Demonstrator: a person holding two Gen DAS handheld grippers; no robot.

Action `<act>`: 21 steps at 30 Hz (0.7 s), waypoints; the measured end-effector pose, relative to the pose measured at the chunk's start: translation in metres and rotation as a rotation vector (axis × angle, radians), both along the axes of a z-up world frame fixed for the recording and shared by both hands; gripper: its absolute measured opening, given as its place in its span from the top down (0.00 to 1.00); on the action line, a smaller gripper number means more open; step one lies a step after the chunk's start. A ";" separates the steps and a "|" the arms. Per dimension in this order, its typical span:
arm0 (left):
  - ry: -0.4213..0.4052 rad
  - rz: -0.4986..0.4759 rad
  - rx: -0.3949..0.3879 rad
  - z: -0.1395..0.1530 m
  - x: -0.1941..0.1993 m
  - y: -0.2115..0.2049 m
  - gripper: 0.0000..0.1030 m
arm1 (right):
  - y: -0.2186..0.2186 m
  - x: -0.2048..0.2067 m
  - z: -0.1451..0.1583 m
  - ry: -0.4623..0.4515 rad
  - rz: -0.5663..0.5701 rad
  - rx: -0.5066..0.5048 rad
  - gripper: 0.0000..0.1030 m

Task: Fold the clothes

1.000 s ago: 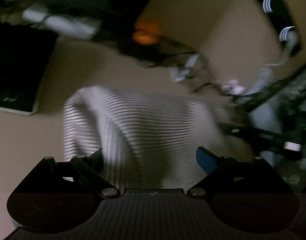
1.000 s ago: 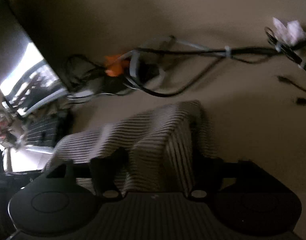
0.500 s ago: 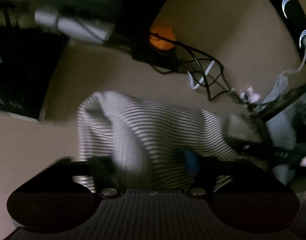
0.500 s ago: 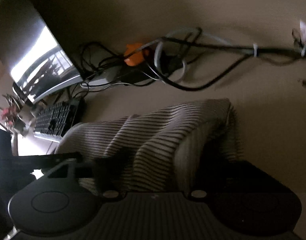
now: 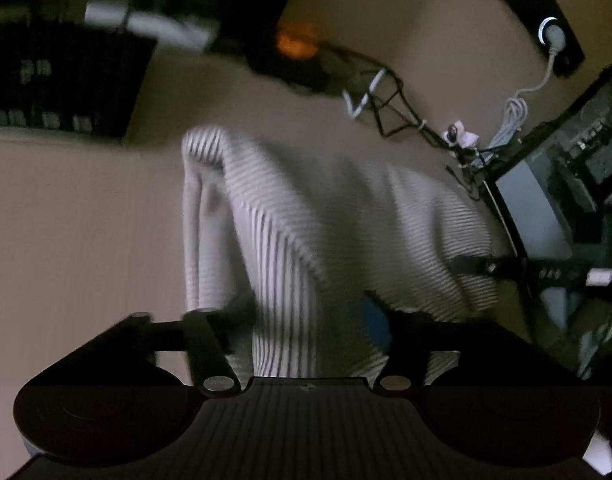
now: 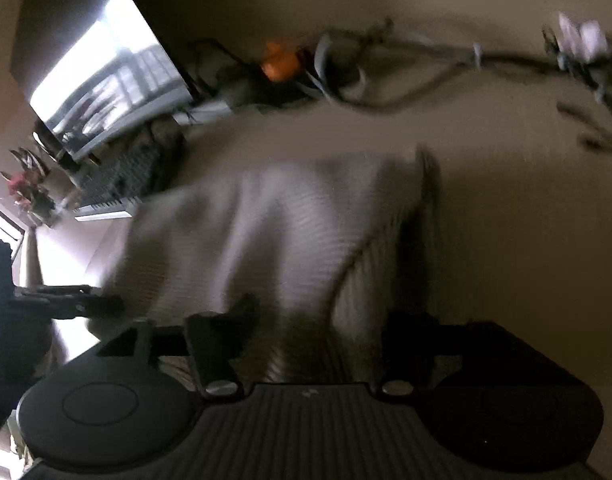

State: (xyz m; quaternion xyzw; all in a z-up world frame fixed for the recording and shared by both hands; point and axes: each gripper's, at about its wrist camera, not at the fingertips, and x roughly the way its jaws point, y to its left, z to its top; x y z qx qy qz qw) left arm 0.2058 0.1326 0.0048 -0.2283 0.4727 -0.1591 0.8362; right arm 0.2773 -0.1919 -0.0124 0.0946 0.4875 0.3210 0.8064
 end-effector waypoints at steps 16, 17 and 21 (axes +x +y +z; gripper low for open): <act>-0.076 -0.083 0.204 0.043 -0.022 -0.026 0.64 | 0.011 -0.034 0.045 -0.042 0.103 0.046 0.66; -0.044 -0.083 0.251 0.033 -0.023 -0.026 0.61 | 0.011 -0.034 0.035 -0.031 0.086 -0.017 0.64; -0.030 -0.082 0.298 0.023 -0.031 -0.013 0.44 | -0.001 -0.039 0.018 -0.024 0.046 -0.131 0.38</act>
